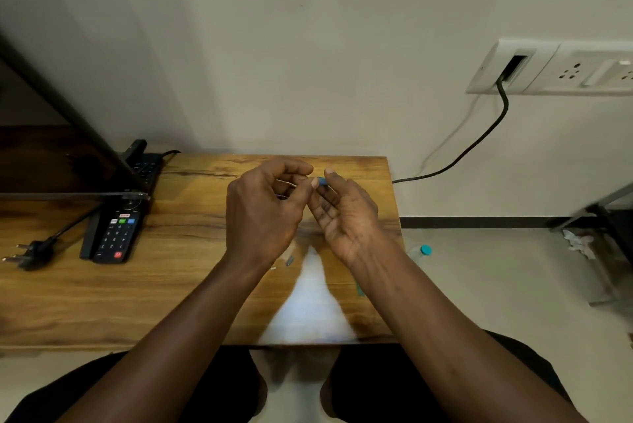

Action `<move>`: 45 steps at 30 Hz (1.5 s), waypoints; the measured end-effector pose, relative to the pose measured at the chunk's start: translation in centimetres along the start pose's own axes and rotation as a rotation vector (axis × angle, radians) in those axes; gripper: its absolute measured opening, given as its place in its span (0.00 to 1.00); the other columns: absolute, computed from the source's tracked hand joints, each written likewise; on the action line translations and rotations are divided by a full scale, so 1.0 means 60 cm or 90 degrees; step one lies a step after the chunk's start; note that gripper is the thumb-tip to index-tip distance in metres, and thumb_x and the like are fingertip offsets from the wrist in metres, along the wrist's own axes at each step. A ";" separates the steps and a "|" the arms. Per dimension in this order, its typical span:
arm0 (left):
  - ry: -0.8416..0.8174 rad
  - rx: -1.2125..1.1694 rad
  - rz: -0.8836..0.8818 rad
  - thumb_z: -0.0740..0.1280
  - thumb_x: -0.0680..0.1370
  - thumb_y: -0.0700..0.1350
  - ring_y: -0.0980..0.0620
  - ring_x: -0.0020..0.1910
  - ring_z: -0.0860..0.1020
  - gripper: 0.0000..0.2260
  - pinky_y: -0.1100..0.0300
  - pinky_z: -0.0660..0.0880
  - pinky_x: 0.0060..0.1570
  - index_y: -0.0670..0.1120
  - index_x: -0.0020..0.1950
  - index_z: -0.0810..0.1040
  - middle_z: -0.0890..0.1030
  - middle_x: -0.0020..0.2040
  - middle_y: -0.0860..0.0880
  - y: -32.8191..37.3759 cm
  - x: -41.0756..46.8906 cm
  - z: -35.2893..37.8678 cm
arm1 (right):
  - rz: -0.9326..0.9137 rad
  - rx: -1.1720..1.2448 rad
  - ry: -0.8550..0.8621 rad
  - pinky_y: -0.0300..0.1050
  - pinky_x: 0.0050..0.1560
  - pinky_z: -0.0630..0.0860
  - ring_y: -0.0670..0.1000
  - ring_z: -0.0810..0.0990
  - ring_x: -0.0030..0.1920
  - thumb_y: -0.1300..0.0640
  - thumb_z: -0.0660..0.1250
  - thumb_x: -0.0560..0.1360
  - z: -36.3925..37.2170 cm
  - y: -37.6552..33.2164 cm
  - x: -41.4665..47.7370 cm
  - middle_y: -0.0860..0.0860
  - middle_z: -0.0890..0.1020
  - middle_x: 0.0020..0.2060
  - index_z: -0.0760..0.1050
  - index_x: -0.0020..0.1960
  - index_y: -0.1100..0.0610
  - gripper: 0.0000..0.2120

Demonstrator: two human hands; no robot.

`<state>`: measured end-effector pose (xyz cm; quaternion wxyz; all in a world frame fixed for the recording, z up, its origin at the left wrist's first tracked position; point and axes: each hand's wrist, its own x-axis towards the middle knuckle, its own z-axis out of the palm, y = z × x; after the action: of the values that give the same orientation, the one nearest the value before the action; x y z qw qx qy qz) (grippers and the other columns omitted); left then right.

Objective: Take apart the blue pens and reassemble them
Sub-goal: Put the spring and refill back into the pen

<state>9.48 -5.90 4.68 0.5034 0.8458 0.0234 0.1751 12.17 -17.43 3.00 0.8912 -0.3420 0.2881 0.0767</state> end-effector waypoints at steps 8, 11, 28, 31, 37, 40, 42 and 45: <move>-0.027 -0.020 0.013 0.79 0.75 0.43 0.62 0.40 0.85 0.09 0.68 0.80 0.41 0.49 0.55 0.87 0.86 0.41 0.58 -0.002 0.000 0.002 | 0.005 0.000 0.000 0.42 0.34 0.82 0.51 0.85 0.34 0.65 0.73 0.77 -0.004 0.004 0.003 0.61 0.82 0.47 0.69 0.74 0.65 0.28; -0.037 -0.029 0.009 0.80 0.75 0.42 0.60 0.41 0.85 0.10 0.66 0.82 0.42 0.49 0.55 0.87 0.86 0.42 0.57 -0.004 0.000 0.002 | 0.012 -0.003 0.001 0.42 0.33 0.82 0.50 0.85 0.32 0.64 0.73 0.77 -0.005 0.002 0.002 0.59 0.84 0.41 0.72 0.71 0.66 0.24; -0.097 -0.008 -0.051 0.78 0.76 0.48 0.61 0.42 0.85 0.11 0.61 0.82 0.44 0.54 0.58 0.86 0.86 0.46 0.57 -0.013 -0.004 -0.005 | -0.031 -0.190 0.030 0.44 0.39 0.81 0.49 0.85 0.35 0.55 0.77 0.75 -0.016 -0.002 0.001 0.50 0.87 0.36 0.75 0.66 0.58 0.22; -0.092 -0.007 -0.080 0.77 0.76 0.51 0.62 0.39 0.85 0.08 0.63 0.80 0.42 0.54 0.54 0.86 0.87 0.41 0.58 -0.012 -0.008 -0.004 | -0.104 -0.306 0.017 0.41 0.36 0.79 0.49 0.85 0.36 0.55 0.77 0.75 -0.022 -0.006 -0.001 0.50 0.86 0.35 0.72 0.65 0.51 0.22; -0.134 0.020 -0.188 0.79 0.74 0.48 0.59 0.38 0.86 0.06 0.50 0.85 0.48 0.52 0.48 0.85 0.87 0.36 0.55 -0.030 -0.020 -0.001 | -0.136 -0.528 -0.009 0.57 0.48 0.86 0.49 0.85 0.35 0.51 0.78 0.73 -0.046 -0.012 0.010 0.56 0.88 0.43 0.74 0.63 0.56 0.23; -0.193 0.073 -0.231 0.79 0.73 0.45 0.58 0.36 0.86 0.07 0.49 0.85 0.48 0.52 0.49 0.84 0.87 0.34 0.55 -0.039 -0.031 0.006 | -0.111 -0.609 -0.041 0.60 0.47 0.85 0.53 0.85 0.35 0.53 0.76 0.76 -0.058 -0.011 0.011 0.57 0.88 0.40 0.81 0.53 0.58 0.11; -0.227 0.094 -0.241 0.80 0.72 0.47 0.57 0.36 0.86 0.09 0.49 0.85 0.47 0.51 0.50 0.84 0.87 0.34 0.54 -0.043 -0.040 0.011 | -0.118 -0.689 -0.050 0.53 0.44 0.86 0.51 0.86 0.35 0.53 0.73 0.78 -0.062 -0.009 0.011 0.56 0.88 0.40 0.82 0.50 0.57 0.07; -0.255 0.143 -0.234 0.81 0.71 0.50 0.57 0.38 0.86 0.10 0.52 0.84 0.47 0.51 0.47 0.84 0.86 0.34 0.54 -0.049 -0.048 0.021 | -0.176 -0.842 -0.055 0.56 0.48 0.85 0.51 0.87 0.38 0.51 0.71 0.78 -0.074 -0.010 0.014 0.51 0.87 0.37 0.84 0.45 0.53 0.08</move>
<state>7.62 -6.14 0.83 0.4247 0.8954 0.0959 -0.0931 10.99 -20.84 0.19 0.5067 -0.8457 0.0981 0.1361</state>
